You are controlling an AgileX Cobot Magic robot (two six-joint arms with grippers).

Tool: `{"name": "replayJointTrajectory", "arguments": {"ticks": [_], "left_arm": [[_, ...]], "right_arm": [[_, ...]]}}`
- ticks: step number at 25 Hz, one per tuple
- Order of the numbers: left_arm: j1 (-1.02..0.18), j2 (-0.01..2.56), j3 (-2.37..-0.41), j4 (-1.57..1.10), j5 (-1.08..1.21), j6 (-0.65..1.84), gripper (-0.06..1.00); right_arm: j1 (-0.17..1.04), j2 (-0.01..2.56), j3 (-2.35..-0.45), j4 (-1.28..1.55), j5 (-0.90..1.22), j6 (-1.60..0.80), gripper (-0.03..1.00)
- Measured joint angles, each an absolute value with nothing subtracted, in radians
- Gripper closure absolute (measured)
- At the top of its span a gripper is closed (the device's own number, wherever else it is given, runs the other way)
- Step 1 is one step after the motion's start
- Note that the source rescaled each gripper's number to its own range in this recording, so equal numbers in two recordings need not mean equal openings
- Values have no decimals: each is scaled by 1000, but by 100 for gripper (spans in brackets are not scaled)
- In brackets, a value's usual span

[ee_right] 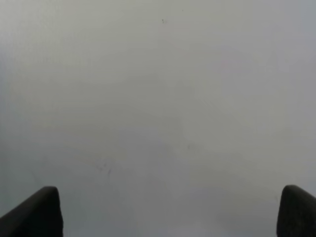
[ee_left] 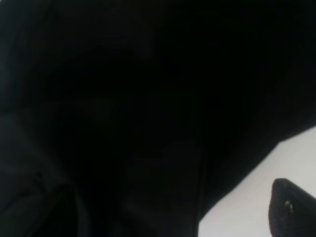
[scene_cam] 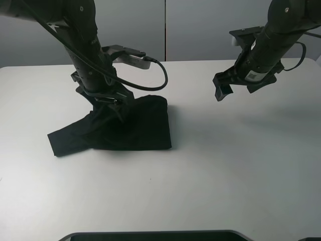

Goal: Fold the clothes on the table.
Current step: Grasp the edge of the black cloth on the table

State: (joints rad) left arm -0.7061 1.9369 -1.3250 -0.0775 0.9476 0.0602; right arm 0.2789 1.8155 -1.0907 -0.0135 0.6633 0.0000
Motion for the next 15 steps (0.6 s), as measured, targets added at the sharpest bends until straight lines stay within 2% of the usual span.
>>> {"name": "replayJointTrajectory", "arguments": {"ticks": [9, 15], "left_arm": [[-693, 1959, -1279, 49, 881, -21, -5], [-587, 1959, -1270, 68, 904, -33, -5]], "right_arm": [[279, 1816, -1091, -14, 662, 0, 3], [279, 1816, -1091, -14, 673, -8, 3]]}}
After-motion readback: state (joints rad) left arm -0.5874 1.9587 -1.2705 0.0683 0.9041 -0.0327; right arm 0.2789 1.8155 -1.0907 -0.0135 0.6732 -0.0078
